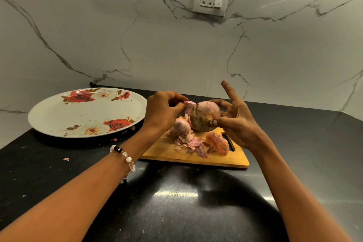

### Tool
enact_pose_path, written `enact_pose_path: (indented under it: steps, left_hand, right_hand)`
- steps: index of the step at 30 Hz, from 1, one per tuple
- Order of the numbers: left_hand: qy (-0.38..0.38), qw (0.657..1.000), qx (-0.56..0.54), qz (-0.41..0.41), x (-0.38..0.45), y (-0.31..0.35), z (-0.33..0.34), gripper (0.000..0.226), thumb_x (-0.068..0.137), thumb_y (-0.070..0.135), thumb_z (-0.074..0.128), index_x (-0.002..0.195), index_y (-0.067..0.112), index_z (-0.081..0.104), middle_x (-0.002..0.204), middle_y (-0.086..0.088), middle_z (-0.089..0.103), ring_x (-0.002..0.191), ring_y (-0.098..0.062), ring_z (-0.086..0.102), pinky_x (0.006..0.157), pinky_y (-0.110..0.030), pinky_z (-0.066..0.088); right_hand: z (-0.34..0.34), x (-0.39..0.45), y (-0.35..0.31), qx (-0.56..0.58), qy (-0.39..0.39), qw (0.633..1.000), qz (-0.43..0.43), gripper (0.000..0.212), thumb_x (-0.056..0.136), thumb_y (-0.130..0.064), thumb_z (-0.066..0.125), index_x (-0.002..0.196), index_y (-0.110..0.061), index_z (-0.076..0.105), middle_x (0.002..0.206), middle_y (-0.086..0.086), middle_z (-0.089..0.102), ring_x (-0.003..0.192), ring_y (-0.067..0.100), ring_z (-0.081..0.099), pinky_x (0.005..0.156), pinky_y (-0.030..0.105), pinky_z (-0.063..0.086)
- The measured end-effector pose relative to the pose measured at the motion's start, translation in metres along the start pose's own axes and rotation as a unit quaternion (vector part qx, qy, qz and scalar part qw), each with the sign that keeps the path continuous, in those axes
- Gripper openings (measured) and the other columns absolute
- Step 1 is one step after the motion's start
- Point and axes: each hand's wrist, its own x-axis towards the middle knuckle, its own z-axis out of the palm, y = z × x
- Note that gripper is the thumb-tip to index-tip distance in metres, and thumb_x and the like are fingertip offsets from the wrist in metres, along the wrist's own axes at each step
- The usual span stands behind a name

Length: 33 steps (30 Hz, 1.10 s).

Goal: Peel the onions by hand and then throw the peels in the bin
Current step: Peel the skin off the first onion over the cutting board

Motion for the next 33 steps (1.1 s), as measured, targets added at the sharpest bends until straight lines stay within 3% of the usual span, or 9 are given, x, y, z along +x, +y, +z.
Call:
enact_pose_path:
  steps: [5, 8, 11, 15, 18, 22, 27, 30, 33]
  left_hand:
    - [0.031, 0.999, 0.014, 0.000, -0.003, 0.003, 0.003, 0.017, 0.083, 0.016, 0.072, 0.100, 0.012, 0.074, 0.091, 0.004, 0.070, 0.068, 0.007, 0.056, 0.064, 0.001, 0.044]
    - [0.035, 0.999, 0.012, -0.023, -0.003, 0.002, 0.006, 0.016, 0.084, 0.017, 0.072, 0.099, 0.013, 0.074, 0.091, 0.003, 0.071, 0.070, 0.005, 0.058, 0.063, -0.004, 0.048]
    - [0.069, 0.996, 0.012, -0.055, 0.001, -0.002, 0.002, 0.015, 0.085, 0.018, 0.070, 0.099, 0.012, 0.072, 0.088, 0.003, 0.069, 0.074, -0.002, 0.062, 0.064, -0.008, 0.049]
    - [0.065, 0.995, 0.031, -0.075, 0.010, -0.013, -0.015, 0.020, 0.085, 0.016, 0.071, 0.104, 0.009, 0.071, 0.096, -0.004, 0.071, 0.085, -0.015, 0.067, 0.079, -0.028, 0.057]
    - [0.029, 0.997, 0.060, -0.039, 0.009, -0.009, -0.014, 0.022, 0.086, 0.012, 0.069, 0.108, 0.010, 0.071, 0.100, -0.006, 0.072, 0.090, -0.016, 0.067, 0.082, -0.027, 0.055]
    - [-0.037, 0.995, 0.090, 0.008, 0.005, 0.000, -0.008, 0.027, 0.089, 0.015, 0.066, 0.115, 0.012, 0.069, 0.113, -0.006, 0.069, 0.101, -0.016, 0.065, 0.085, -0.020, 0.048]
    - [-0.038, 0.995, 0.075, 0.046, 0.003, 0.002, -0.008, 0.028, 0.086, 0.024, 0.069, 0.112, 0.013, 0.070, 0.117, -0.003, 0.068, 0.108, -0.014, 0.061, 0.081, -0.009, 0.041]
    - [-0.027, 0.988, 0.075, 0.135, 0.004, 0.004, -0.008, 0.027, 0.080, 0.024, 0.075, 0.105, 0.013, 0.073, 0.113, -0.003, 0.069, 0.107, -0.018, 0.060, 0.088, -0.027, 0.049]
    - [-0.029, 0.962, 0.103, 0.251, 0.004, 0.002, -0.004, 0.025, 0.077, 0.028, 0.075, 0.098, 0.013, 0.076, 0.105, -0.004, 0.071, 0.102, -0.022, 0.056, 0.080, -0.039, 0.051]
  right_hand:
    - [0.003, 0.000, 0.000, -0.026, -0.020, 0.999, 0.019, 0.122, 0.058, 0.005, 0.073, 0.156, -0.026, 0.007, 0.119, 0.023, 0.051, 0.093, 0.031, 0.068, 0.079, 0.036, 0.059]
    - [0.002, -0.001, -0.001, -0.009, -0.020, 0.999, 0.024, 0.124, 0.052, -0.006, 0.077, 0.155, -0.024, 0.011, 0.119, 0.023, 0.051, 0.096, 0.033, 0.067, 0.080, 0.037, 0.059]
    - [-0.001, -0.003, -0.003, 0.032, -0.026, 0.999, 0.030, 0.119, 0.053, -0.001, 0.075, 0.154, -0.022, 0.017, 0.118, 0.022, 0.053, 0.089, 0.028, 0.068, 0.077, 0.035, 0.060]
    - [-0.005, -0.002, -0.005, 0.042, 0.004, 0.999, 0.029, 0.129, 0.046, -0.007, 0.091, 0.154, -0.023, 0.022, 0.114, 0.019, 0.060, 0.091, 0.030, 0.064, 0.080, 0.036, 0.059]
    - [-0.004, 0.002, -0.002, 0.006, 0.043, 0.999, 0.027, 0.113, 0.061, 0.003, 0.078, 0.154, -0.025, 0.020, 0.113, 0.020, 0.058, 0.097, 0.036, 0.060, 0.081, 0.034, 0.058]
    - [-0.002, 0.003, 0.001, -0.044, 0.060, 0.997, 0.028, 0.105, 0.070, 0.014, 0.066, 0.154, -0.026, 0.017, 0.111, 0.017, 0.056, 0.095, 0.028, 0.066, 0.084, 0.038, 0.058]
    - [-0.001, 0.003, 0.000, -0.058, 0.079, 0.995, 0.023, 0.097, 0.080, 0.023, 0.059, 0.154, -0.025, 0.018, 0.108, 0.017, 0.057, 0.093, 0.027, 0.067, 0.085, 0.038, 0.058]
    - [0.002, 0.004, 0.000, -0.042, 0.085, 0.995, 0.029, 0.097, 0.078, 0.012, 0.066, 0.154, -0.024, 0.017, 0.107, 0.020, 0.058, 0.093, 0.029, 0.067, 0.084, 0.040, 0.059]
    - [0.005, 0.004, -0.002, -0.018, 0.090, 0.995, 0.042, 0.101, 0.070, -0.007, 0.071, 0.154, -0.024, 0.018, 0.108, 0.023, 0.060, 0.095, 0.031, 0.068, 0.083, 0.042, 0.059]
